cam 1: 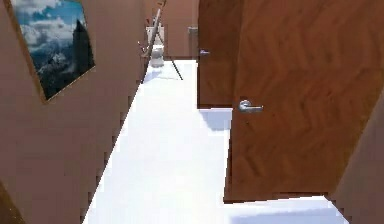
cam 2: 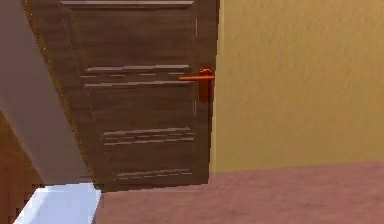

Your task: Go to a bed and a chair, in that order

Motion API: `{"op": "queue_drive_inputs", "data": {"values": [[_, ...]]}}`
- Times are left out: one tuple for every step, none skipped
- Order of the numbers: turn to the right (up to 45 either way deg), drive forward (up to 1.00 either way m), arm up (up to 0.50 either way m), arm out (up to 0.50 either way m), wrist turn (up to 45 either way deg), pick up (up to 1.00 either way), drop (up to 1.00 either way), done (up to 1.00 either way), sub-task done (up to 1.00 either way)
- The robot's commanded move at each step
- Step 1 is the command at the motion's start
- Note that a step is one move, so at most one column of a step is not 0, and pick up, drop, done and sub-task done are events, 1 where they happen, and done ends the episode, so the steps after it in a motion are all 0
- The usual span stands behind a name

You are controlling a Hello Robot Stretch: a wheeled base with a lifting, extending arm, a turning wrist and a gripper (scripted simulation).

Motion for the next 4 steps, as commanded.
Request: {"op": "queue_drive_inputs", "data": {"values": [[-6.0, 0.00, 0.00, 0.00, 0.0, 0.00, 0.00, 0.00, 0.00], [0.0, 1.00, 0.00, 0.00, 0.0, 0.00, 0.00, 0.00, 0.00], [6.0, 0.00, 0.00, 0.00, 0.0, 0.00, 0.00, 0.00, 0.00], [0.0, 0.05, 0.00, 0.00, 0.0, 0.00, 0.00, 0.00, 0.00]]}}
